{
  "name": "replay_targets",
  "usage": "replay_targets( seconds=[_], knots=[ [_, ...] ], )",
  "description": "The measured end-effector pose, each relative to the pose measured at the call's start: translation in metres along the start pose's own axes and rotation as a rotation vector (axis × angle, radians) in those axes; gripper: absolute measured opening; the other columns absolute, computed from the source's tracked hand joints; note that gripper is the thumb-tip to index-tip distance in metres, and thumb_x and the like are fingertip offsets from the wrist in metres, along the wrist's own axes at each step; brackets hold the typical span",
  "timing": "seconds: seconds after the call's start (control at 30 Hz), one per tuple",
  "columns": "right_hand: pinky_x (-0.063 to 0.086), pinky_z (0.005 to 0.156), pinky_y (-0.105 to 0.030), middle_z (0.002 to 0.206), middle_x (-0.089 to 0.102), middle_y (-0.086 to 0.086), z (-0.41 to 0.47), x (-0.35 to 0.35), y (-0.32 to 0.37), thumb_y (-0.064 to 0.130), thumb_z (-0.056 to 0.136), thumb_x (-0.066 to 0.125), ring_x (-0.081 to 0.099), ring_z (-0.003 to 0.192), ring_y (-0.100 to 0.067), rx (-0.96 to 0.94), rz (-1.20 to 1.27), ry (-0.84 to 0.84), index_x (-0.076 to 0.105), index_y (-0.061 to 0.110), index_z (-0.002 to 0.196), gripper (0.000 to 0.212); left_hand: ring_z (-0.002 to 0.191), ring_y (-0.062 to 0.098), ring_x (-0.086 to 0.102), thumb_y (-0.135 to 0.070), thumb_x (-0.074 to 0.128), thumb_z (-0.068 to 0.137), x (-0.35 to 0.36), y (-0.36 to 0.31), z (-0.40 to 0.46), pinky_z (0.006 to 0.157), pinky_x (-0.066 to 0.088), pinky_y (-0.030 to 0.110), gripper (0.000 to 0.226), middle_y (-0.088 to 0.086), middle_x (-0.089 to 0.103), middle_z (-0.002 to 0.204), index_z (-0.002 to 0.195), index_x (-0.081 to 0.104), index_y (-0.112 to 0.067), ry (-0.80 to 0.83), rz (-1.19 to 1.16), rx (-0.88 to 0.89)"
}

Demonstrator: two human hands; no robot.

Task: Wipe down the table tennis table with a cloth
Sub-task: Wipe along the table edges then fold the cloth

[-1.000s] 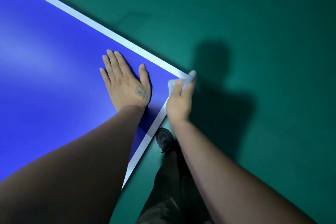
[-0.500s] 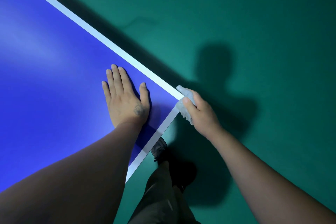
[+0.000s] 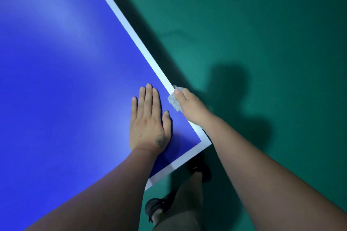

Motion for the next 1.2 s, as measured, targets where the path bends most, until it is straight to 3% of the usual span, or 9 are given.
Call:
replay_targets(
  seconds=[0.13,0.47,0.6,0.67,0.77,0.83,0.93,1.1,1.2],
  knots=[
    [0.038,0.108,-0.036,0.155,0.051,0.004,0.008,0.000,0.013,0.051,0.113,0.027,0.050,0.135,-0.019,0.025,-0.029,0.071,0.030,0.029,0.165,0.056,0.167,0.028,0.007,-0.035,0.035,0.106,-0.002,0.000,0.001,0.134,0.013,0.054,0.072,0.013,0.014,0.179,0.168,0.023,0.000,0.005,-0.031,-0.004],
    [0.037,0.106,-0.027,0.158,0.052,0.002,-0.050,-0.006,-0.034,0.045,0.115,0.030,0.052,0.139,-0.019,0.091,-0.127,0.119,0.023,0.034,0.168,0.054,0.167,0.029,0.009,-0.039,0.043,0.107,-0.007,0.004,-0.001,0.133,0.017,0.055,0.076,0.013,0.013,0.179,0.169,0.020,-0.001,0.021,-0.033,-0.042],
    [0.035,0.117,-0.032,0.166,0.042,0.008,-0.039,-0.008,-0.013,0.048,0.114,0.028,0.045,0.148,-0.017,0.090,-0.190,0.134,0.022,0.036,0.168,0.055,0.167,0.031,0.009,-0.044,0.043,0.107,-0.009,0.010,-0.002,0.133,0.015,0.059,0.080,0.015,0.013,0.179,0.169,0.019,0.000,0.004,-0.033,-0.120],
    [0.037,0.118,-0.035,0.160,0.049,0.004,-0.019,-0.005,0.000,0.049,0.114,0.027,0.050,0.143,-0.021,0.080,-0.199,0.123,0.027,0.033,0.167,0.056,0.167,0.031,0.009,-0.045,0.045,0.106,-0.009,0.012,-0.004,0.133,0.016,0.059,0.081,0.016,0.014,0.178,0.168,0.020,0.001,0.000,-0.044,-0.146],
    [0.045,0.111,-0.044,0.121,0.060,0.005,0.023,0.001,0.027,0.066,0.102,0.021,0.058,0.110,-0.019,0.033,-0.202,0.102,0.050,0.026,0.142,0.062,0.167,0.031,0.009,-0.045,0.047,0.106,-0.008,0.013,-0.003,0.132,0.017,0.059,0.081,0.017,0.014,0.178,0.168,0.022,0.001,0.014,-0.052,-0.159],
    [0.049,0.089,-0.042,0.097,0.061,0.007,0.054,0.006,0.048,0.064,0.097,0.020,0.055,0.085,-0.016,0.002,-0.189,0.094,0.055,0.021,0.111,0.056,0.167,0.032,0.007,-0.045,0.046,0.106,-0.009,0.014,-0.002,0.133,0.017,0.058,0.081,0.018,0.012,0.178,0.168,0.021,0.001,0.015,-0.053,-0.160],
    [0.032,0.062,-0.033,0.064,0.043,0.007,0.096,0.011,0.089,0.041,0.101,0.025,0.034,0.056,-0.012,-0.061,-0.159,0.105,0.040,0.015,0.080,0.037,0.167,0.032,0.005,-0.045,0.046,0.106,-0.009,0.012,-0.002,0.133,0.017,0.056,0.082,0.018,0.009,0.179,0.168,0.019,0.001,0.023,-0.074,-0.154],
    [0.036,0.073,-0.032,0.085,0.049,0.011,0.135,0.012,0.117,0.048,0.111,0.023,0.043,0.071,-0.007,-0.094,-0.139,0.122,0.046,0.020,0.101,0.037,0.167,0.030,0.007,-0.042,0.052,0.106,-0.011,0.014,-0.002,0.133,0.019,0.055,0.081,0.017,0.012,0.179,0.168,0.022,0.001,-0.012,-0.112,-0.173],
    [0.036,0.073,-0.033,0.073,0.046,0.013,0.121,0.011,0.098,0.062,0.100,0.021,0.040,0.061,-0.007,-0.139,-0.216,0.145,0.035,0.034,0.085,0.035,0.167,0.031,0.011,-0.038,0.057,0.105,-0.015,0.012,-0.003,0.132,0.022,0.057,0.080,0.016,0.016,0.178,0.167,0.025,0.001,-0.042,-0.138,-0.166]
  ],
)
Point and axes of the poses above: each hand's wrist, its own z-axis towards the middle knuckle, its own x-axis out of the palm, y = z × x, the point moved 8 cm from there along z, towards the middle knuckle
